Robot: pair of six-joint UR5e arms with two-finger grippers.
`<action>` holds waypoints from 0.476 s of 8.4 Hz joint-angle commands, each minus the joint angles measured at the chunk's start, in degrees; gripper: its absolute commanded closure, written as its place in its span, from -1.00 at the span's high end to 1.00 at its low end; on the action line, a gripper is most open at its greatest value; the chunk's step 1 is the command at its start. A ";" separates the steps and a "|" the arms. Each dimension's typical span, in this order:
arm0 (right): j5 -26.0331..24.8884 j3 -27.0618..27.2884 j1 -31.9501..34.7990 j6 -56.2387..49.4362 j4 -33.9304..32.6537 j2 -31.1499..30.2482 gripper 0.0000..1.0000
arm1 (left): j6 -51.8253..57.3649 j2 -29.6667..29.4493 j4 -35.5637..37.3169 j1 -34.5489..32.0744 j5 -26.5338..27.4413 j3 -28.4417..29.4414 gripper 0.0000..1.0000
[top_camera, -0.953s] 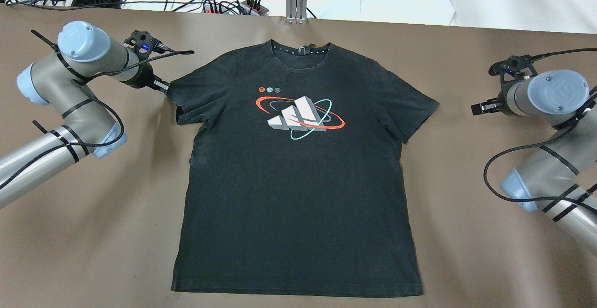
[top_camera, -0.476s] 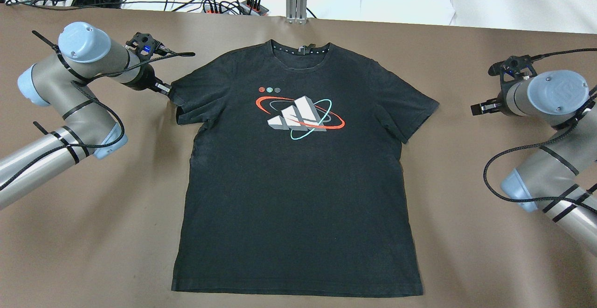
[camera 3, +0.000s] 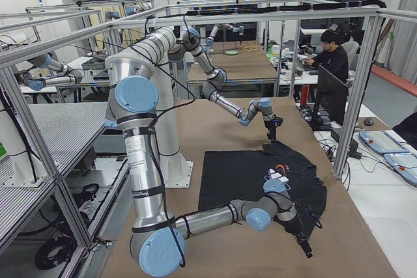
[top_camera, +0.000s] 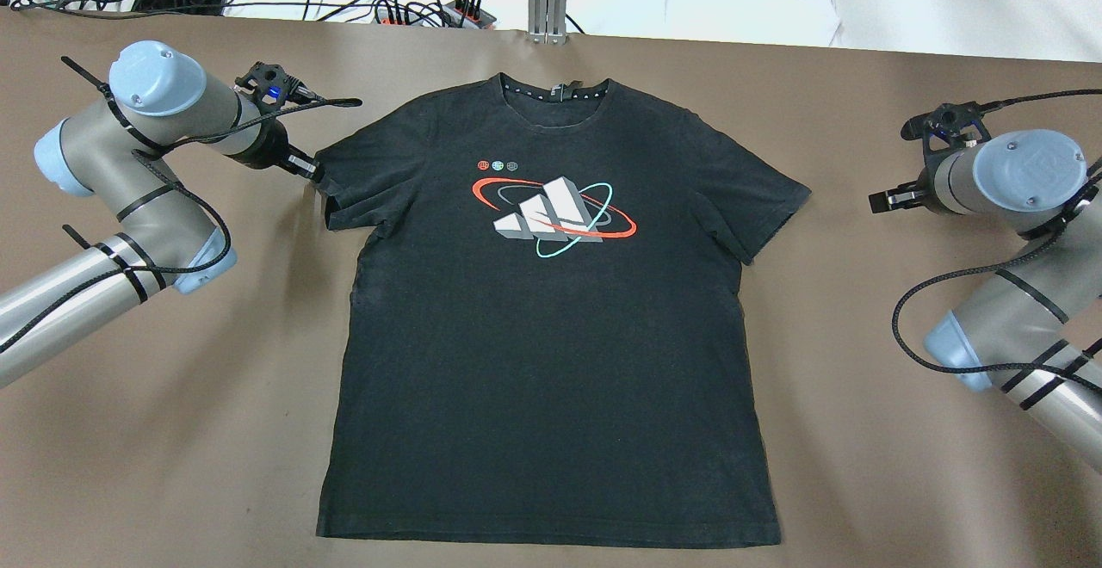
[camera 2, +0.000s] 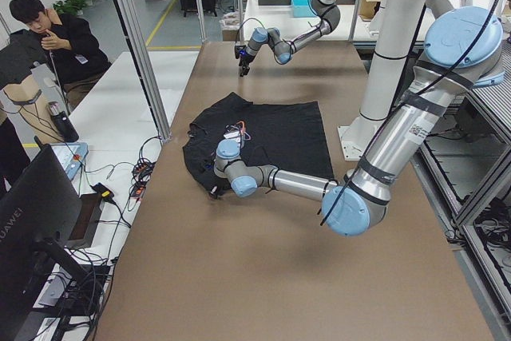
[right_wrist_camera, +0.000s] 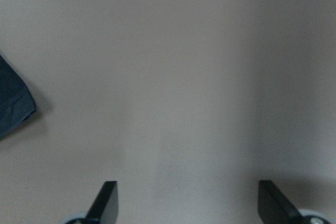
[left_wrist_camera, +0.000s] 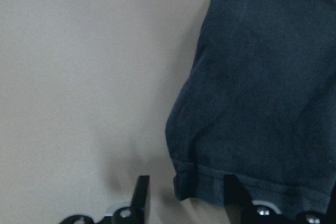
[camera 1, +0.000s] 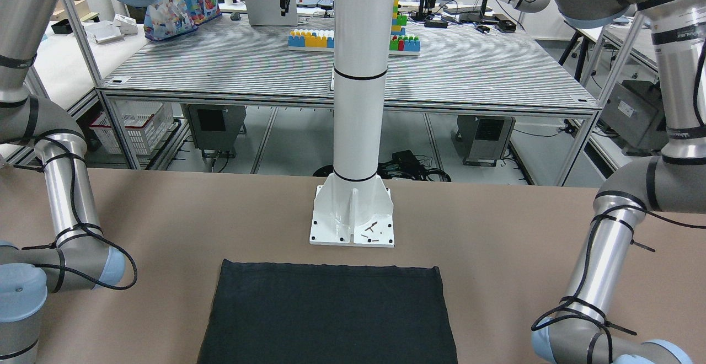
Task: Fold clothes
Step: 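Move the left gripper to the sleeve nearest it and grasp it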
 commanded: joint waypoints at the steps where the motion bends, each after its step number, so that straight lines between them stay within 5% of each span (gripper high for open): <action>1: 0.00 -0.08 0.00 0.00 0.00 0.00 0.88 | 0.02 -0.11 -0.08 0.05 0.11 0.69 -0.73; 2: 0.00 0.01 0.00 0.00 0.00 0.00 0.88 | -0.07 -0.11 -0.08 0.05 0.11 0.69 -1.00; 4: 0.00 0.01 0.00 0.00 0.00 0.00 0.88 | -0.68 -0.72 -0.08 -0.30 -0.42 0.17 -1.00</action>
